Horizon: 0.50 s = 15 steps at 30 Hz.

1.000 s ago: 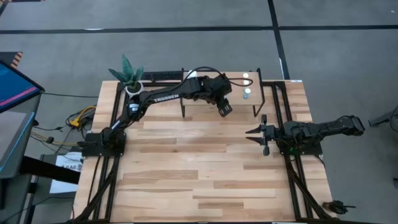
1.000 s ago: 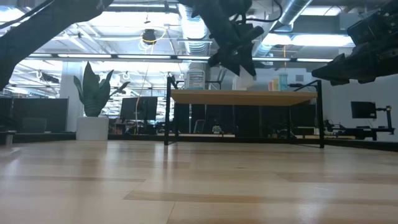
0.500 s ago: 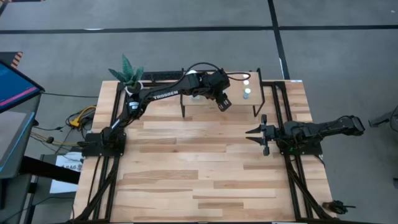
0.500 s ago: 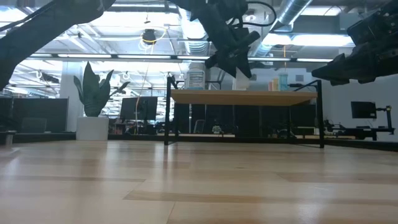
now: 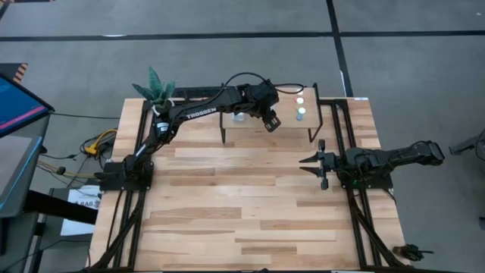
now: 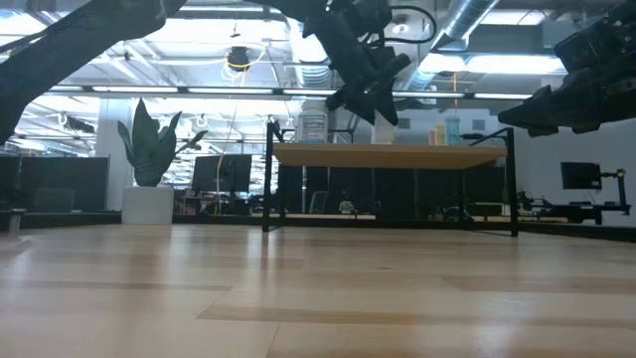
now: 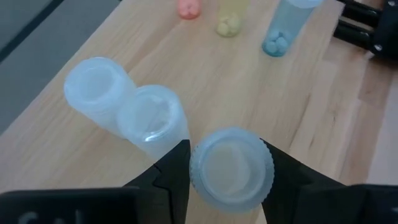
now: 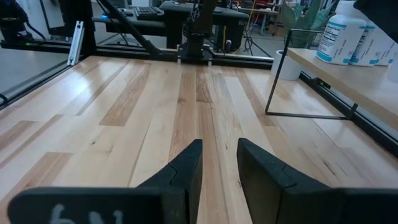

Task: Pick and place medicine bottles onto shelf by color
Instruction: Put the transparent pill bottle aligned with the other transparent pill bottle on the shelf

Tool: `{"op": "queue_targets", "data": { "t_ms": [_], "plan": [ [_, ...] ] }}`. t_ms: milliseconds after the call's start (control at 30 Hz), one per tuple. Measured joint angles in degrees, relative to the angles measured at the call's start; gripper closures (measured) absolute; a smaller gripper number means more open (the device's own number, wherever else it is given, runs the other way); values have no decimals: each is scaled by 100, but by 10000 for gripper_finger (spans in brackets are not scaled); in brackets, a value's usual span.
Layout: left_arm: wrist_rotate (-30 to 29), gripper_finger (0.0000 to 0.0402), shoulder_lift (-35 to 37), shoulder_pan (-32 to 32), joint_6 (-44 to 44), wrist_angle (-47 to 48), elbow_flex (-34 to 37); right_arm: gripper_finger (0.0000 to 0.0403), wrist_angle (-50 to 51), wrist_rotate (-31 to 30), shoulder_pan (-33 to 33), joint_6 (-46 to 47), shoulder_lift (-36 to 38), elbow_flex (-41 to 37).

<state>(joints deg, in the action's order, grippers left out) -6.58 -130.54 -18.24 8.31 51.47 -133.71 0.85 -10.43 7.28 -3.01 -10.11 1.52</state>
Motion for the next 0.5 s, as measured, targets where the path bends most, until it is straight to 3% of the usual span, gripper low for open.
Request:
{"op": "queue_targets", "data": {
  "t_ms": [500],
  "plan": [
    [-52,220,0,2,-5,1,-2,280,0,0,-1,0,0,0]
  ]
}}
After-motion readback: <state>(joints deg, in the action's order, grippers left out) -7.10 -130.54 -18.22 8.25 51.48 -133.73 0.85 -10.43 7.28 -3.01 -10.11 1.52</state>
